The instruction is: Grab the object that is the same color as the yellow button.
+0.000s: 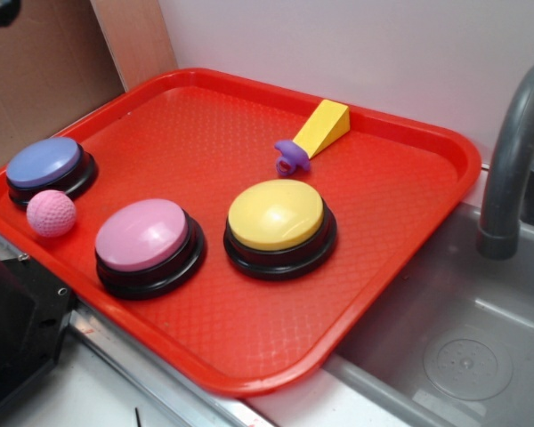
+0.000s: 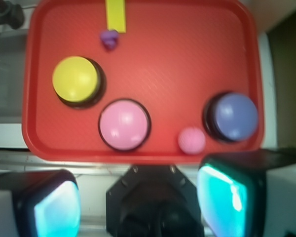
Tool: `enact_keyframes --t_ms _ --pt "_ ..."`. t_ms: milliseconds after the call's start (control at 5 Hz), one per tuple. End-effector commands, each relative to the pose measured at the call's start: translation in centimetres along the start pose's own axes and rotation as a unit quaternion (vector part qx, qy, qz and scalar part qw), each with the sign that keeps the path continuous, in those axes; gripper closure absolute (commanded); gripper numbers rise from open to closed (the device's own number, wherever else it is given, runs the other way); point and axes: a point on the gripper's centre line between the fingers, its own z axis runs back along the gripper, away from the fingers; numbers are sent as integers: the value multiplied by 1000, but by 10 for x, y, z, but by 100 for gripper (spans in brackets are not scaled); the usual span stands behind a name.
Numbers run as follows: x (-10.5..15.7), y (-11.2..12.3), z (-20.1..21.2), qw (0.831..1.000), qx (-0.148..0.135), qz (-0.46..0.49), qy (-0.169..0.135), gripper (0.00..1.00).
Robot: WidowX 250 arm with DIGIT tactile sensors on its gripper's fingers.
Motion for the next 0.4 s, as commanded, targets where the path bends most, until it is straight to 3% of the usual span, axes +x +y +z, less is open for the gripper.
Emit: enact_keyframes --t_ms 0,200 --pt "32 7 -21 1000 -4 6 -28 0" --pt "75 2 -78 998 -13 65 12 0"
